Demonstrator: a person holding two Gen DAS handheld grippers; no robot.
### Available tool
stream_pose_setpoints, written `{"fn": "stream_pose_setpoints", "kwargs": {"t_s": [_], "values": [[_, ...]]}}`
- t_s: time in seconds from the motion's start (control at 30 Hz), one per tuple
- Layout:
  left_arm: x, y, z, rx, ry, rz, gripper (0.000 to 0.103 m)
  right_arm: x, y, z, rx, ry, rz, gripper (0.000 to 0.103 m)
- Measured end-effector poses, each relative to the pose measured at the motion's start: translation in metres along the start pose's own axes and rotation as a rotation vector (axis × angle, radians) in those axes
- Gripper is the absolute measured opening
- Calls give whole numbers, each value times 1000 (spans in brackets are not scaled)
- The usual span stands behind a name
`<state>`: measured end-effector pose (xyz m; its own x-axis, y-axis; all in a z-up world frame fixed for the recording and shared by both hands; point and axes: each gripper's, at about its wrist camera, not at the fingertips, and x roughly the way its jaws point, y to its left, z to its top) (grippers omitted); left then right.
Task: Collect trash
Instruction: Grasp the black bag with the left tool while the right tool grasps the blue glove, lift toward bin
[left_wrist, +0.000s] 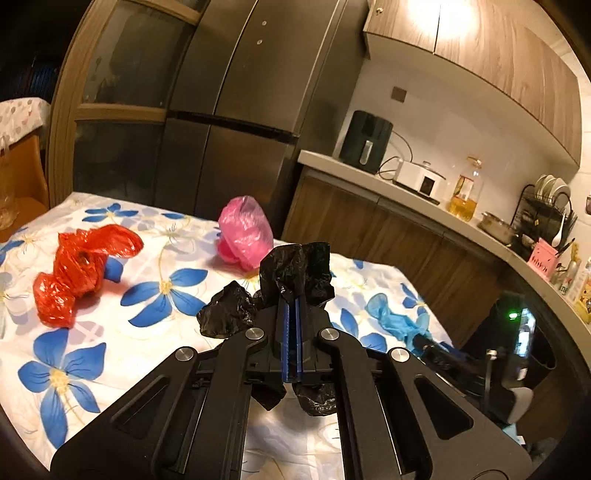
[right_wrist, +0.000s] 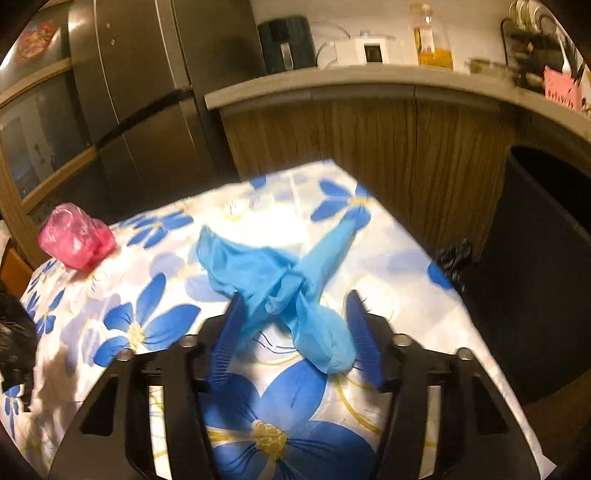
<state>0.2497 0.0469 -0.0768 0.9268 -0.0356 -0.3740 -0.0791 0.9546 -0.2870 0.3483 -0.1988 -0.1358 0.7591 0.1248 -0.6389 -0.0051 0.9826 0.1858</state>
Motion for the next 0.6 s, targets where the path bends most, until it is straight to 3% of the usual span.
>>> {"fn": "stream_pose_setpoints", "kwargs": {"t_s": [0.1,0.13,0.23,0.6], "values": [[-7,-1,1,9,-8,-5,1,4,3,-1,-19,25,18,28],[-8,-2,1,11,-10,-6,1,5,5,-2,-31,33,28,16],[-14,-5,2,22,-18,-2,1,3,9,-2,-47,30,46,6],[-34,-12,9,50,-52,5,1,-65,18,8,-82,-136,142,2]]}}
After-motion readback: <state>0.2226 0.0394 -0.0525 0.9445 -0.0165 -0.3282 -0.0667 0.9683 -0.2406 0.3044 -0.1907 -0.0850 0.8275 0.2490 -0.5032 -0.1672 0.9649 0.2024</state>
